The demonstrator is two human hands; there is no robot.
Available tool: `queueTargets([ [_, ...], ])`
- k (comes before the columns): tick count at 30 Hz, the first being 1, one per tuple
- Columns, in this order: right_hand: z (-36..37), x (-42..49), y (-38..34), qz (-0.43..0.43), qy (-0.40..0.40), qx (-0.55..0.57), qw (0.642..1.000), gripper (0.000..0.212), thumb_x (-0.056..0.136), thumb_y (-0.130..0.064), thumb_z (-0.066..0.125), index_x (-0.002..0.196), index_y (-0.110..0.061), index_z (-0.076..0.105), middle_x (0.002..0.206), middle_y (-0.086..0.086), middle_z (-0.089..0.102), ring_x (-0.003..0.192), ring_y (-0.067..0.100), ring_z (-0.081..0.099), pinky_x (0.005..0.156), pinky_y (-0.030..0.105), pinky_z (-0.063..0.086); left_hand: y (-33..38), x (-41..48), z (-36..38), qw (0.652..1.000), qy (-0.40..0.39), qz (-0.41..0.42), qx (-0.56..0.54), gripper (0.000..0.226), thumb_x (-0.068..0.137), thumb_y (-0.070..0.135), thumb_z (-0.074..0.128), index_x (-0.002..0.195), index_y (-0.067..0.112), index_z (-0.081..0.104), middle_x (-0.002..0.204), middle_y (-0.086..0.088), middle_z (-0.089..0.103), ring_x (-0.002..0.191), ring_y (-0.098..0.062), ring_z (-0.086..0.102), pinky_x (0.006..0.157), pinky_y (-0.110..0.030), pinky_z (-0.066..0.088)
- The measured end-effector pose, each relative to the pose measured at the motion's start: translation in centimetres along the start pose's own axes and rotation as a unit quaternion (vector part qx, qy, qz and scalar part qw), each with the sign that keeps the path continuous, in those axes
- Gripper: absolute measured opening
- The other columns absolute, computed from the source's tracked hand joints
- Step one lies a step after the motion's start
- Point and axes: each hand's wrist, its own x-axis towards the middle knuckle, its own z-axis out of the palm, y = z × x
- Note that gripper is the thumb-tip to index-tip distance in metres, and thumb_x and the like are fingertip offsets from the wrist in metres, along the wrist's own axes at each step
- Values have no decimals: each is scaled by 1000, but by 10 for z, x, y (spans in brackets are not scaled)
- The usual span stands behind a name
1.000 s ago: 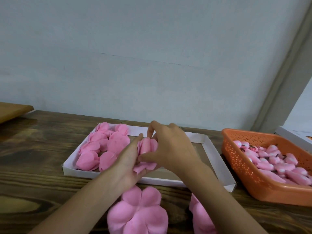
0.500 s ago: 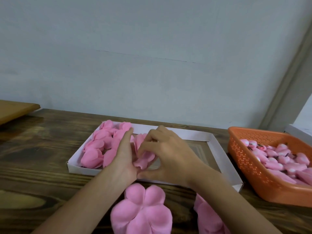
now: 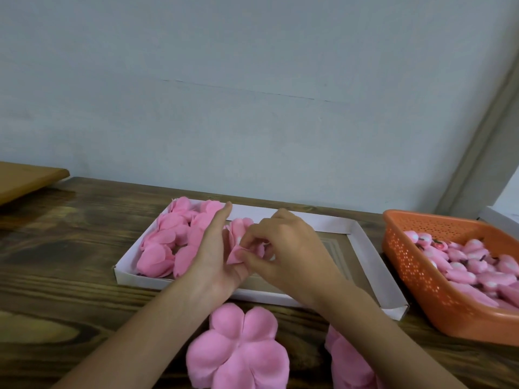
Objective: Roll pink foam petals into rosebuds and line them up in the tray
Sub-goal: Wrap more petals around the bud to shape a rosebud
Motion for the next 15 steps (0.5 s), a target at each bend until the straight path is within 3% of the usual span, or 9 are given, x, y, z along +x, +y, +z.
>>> queueTargets([
  [2, 2, 0, 0, 27, 16, 32, 999, 16, 87, -45, 77, 82, -30, 74, 68, -17, 63, 79, 10, 51, 73, 22, 42, -2, 1, 0, 1000, 1, 4, -12, 48, 91, 56, 65, 103, 11, 54, 85, -14, 57, 66, -23, 64, 59, -32, 58],
  [4, 3, 1, 1, 60, 28, 67, 996, 17, 83, -43, 81, 78, -29, 74, 65, -19, 64, 77, 10, 55, 69, 14, 37, -3, 0, 2, 999, -19, 12, -27, 48, 95, 58, 58, 113, 15, 48, 104, -16, 50, 75, -24, 61, 62, -32, 58],
  [6, 4, 0, 2, 85, 34, 110, 990, 18, 82, -38, 84, 77, -25, 73, 66, -16, 68, 75, 9, 60, 69, 16, 40, -5, -2, 4, 999, -35, 12, -38, 51, 95, 61, 55, 114, 14, 48, 108, -15, 49, 72, -24, 63, 60, -31, 57],
  [9, 4, 0, 3, 115, 50, 143, 982, 15, 83, -30, 82, 76, -24, 70, 67, -12, 70, 73, 6, 63, 67, 19, 47, -7, -5, 5, 996, -78, 12, -27, 60, 95, 64, 51, 106, 6, 59, 87, -15, 68, 59, -24, 69, 49, -27, 54],
  [15, 3, 0, 3, 159, 79, 141, 974, 18, 90, -33, 72, 77, -28, 60, 67, -12, 70, 72, 7, 64, 68, 24, 49, -10, -3, 6, 986, -166, 25, 7, 68, 91, 62, 51, 110, -1, 69, 99, -16, 72, 78, -22, 72, 53, -27, 53],
])
